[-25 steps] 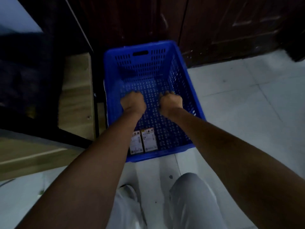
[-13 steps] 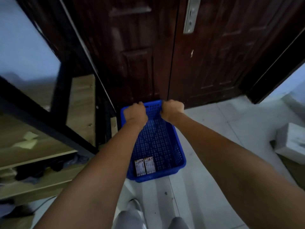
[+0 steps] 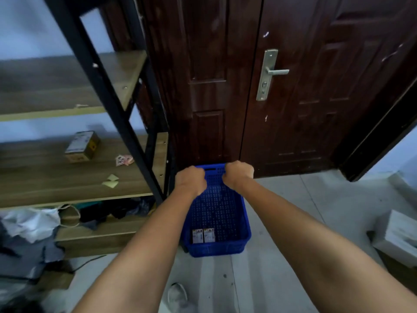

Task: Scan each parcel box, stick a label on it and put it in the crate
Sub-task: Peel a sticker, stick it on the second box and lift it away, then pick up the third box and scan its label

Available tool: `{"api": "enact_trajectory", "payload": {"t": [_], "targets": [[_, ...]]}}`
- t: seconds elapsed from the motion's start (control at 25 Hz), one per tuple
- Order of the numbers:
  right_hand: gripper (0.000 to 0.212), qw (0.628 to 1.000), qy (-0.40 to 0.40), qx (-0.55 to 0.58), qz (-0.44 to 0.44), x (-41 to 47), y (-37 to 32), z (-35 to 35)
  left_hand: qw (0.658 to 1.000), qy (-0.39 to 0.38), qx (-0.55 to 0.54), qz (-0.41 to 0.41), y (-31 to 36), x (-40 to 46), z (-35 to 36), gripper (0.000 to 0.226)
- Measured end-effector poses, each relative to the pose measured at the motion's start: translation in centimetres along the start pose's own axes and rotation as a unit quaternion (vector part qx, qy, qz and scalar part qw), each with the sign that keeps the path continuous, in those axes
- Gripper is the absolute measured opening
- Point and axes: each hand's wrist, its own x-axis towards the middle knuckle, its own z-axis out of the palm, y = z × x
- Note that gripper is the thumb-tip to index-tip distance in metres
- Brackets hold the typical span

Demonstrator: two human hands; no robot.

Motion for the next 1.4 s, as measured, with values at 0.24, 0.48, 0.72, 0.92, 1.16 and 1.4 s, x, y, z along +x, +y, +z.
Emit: {"api": "enact_trajectory", "payload": {"t": [0.24, 0.48, 0.72, 0.92, 1.16, 1.4], "targets": [[0.022, 0.993, -0.098, -0.004, -0.062, -6.3, -6.3, 6.2, 0.991, -0.097, 0.075, -0.061, -6.7, -8.1, 6.0, 0.026], [0.027, 0.986, -0.074, -0.005, -0.146, -6.6, -19.6, 6.0, 0.986, -0.060, 0.040, -0.153, -19.9, -11.4, 5.6, 0.031], [0.034, 0.981, -0.026, 0.013, -0.194, -5.0, -35.0, 1.7, 0.982, -0.008, 0.002, -0.189, -34.1, -13.9, 2.2, 0.030], [0.036, 0.985, 0.006, 0.010, -0.174, -2.9, -44.3, 0.0, 0.980, 0.023, -0.011, -0.197, -43.8, -14.8, 0.8, 0.037], [0.037, 0.993, -0.020, 0.011, -0.118, -0.4, -49.6, -0.4, 0.985, 0.002, -0.044, -0.167, -49.0, -12.7, 0.7, 0.038], [0.033, 0.995, -0.010, 0.036, -0.094, 3.0, -50.7, 0.5, 0.971, -0.018, -0.160, -0.178, -50.6, -9.3, 1.9, 0.039]]}}
